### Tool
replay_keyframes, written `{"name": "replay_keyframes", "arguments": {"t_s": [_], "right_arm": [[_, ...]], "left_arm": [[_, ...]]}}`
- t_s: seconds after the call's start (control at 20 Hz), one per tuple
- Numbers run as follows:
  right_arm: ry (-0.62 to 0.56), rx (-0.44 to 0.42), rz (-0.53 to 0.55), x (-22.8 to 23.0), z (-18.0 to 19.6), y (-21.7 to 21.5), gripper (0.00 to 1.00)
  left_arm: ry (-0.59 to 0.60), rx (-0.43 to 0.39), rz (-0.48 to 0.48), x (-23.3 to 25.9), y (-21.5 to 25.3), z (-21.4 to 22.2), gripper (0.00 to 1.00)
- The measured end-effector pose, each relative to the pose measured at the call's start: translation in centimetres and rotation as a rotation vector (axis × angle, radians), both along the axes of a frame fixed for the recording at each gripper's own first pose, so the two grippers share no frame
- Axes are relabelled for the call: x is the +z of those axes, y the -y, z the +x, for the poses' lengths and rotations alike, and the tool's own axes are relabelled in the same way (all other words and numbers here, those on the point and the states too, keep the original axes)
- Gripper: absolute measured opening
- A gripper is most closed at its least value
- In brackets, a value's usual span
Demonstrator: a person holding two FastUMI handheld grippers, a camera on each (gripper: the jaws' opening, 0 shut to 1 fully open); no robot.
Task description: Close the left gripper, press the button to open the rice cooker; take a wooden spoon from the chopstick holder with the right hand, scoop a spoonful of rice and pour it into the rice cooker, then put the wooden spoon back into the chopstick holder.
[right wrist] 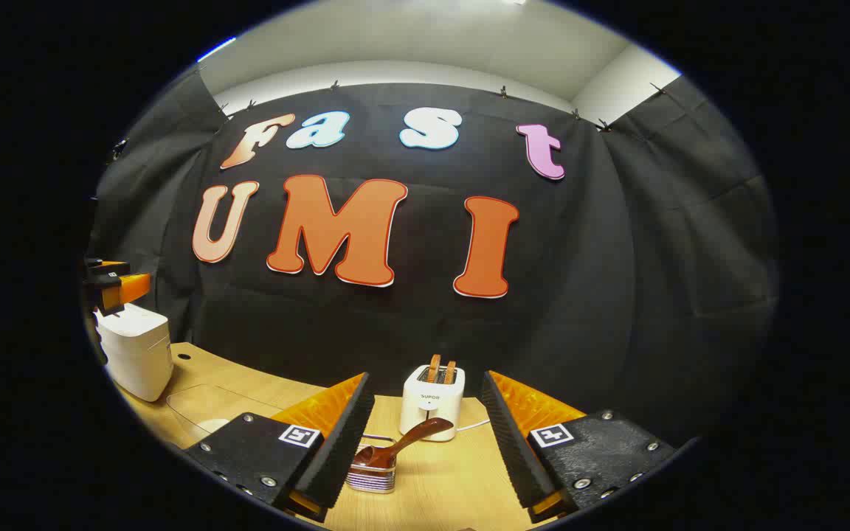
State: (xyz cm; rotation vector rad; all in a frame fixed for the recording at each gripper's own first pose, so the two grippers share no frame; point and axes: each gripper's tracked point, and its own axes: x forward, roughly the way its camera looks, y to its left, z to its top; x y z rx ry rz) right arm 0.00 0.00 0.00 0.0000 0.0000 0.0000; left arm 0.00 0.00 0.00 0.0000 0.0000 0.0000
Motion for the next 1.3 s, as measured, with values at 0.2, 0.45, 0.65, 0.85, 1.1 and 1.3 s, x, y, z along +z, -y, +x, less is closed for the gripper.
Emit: {"name": "replay_keyframes", "arguments": {"t_s": [0.2,0.45,0.65,0.85,1.1,1.3], "right_arm": [[-0.013,0.017,0.009,-0.2,-0.3,-0.6,0.88],[-0.026,0.017,0.021,-0.1,-0.4,-0.8,0.88],[-0.026,0.014,0.025,0.3,-0.5,-0.7,0.88],[-0.029,0.016,0.015,0.0,-0.5,-0.7,0.88],[-0.055,0.02,0.022,-0.8,0.4,-0.7,0.88],[-0.067,0.018,0.026,-1.2,0.7,-0.6,0.88]], "left_arm": [[-0.004,-0.01,0.005,0.0,0.4,-0.4,0.96],[0.008,-0.013,0.014,0.2,0.5,-0.6,0.96],[-0.006,-0.01,0.003,-0.1,0.2,-0.2,0.96],[-0.021,0.0,0.003,-0.5,-0.2,-0.1,0.96],[-0.009,0.01,0.012,0.2,-0.6,-0.4,0.96],[0.003,0.033,0.01,0.8,-1.5,-0.1,0.96]]}}
